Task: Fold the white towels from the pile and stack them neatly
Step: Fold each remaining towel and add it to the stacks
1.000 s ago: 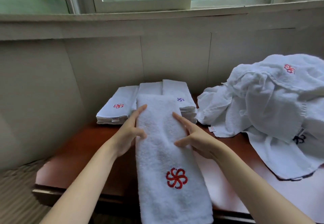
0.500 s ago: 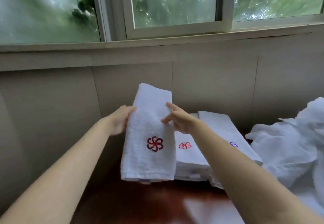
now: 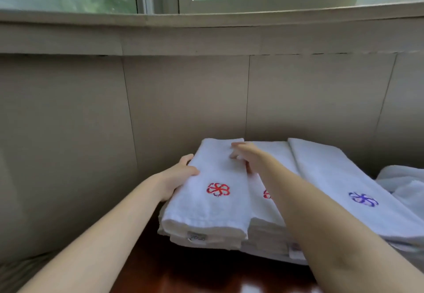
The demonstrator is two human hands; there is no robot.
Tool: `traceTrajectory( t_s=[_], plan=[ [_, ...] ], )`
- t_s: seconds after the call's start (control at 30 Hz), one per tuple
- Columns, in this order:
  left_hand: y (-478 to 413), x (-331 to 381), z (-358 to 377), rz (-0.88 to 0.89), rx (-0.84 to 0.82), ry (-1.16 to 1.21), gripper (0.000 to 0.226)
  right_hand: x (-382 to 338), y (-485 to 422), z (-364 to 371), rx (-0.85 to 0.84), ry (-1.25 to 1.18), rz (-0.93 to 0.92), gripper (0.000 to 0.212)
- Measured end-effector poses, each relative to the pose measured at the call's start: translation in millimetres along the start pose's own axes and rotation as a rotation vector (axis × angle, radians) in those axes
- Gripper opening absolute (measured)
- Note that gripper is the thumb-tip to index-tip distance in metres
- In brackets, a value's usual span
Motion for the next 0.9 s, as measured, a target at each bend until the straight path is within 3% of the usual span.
traceTrajectory(
  t_s=[0.1,0.2,0.27,0.33,0.5,0.57,0.67,0.8,0.9],
  plan=[
    [-4,13,-10,0.103,0.05,0.102,0.065,-14,-18,-6,0.067,-0.026,-0.097,0.044],
    [-2,10,-20,0.105,0.153,-0.012,0.059,-14,-25,0,0.054,0.101,-0.13,0.05],
    [-1,-5,-14,-0.042,0.066,0.0,0.055,3,-22,11,-0.002,0.234,-0.053,0.047],
    [9,-12,-6,-0.104,-0.054,0.041,0.055,8,-21,13,0.048,0.368,-0.092,0.046],
    [29,-22,-9,-0.127,0.015,-0.255,0.094,-10,0,21,0.271,0.875,-0.215,0.032],
    [34,-26,-8,-0.142,0.086,-0.275,0.1,-8,20,41,0.188,1.022,-0.243,0.038],
    [50,-21,-14,-0.085,0.318,-0.403,0.09,-3,63,63,0.051,1.097,-0.351,0.041],
    [91,-3,-4,0.082,0.675,-0.927,0.056,7,132,62,-0.166,1.061,-0.443,0.05],
    [112,12,34,0.32,0.669,-1.235,0.038,14,191,47,-0.333,1.164,-0.566,0.051]
  ],
)
Point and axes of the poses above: each hand's wrist, its own y-axis away from the middle knuckle, its own z-axis out of the palm, x = y × z, the point moved 8 cm from there along -y, towards the middle knuckle, and after that the axes turned 4 degrees about y, right-handed, at the moved point
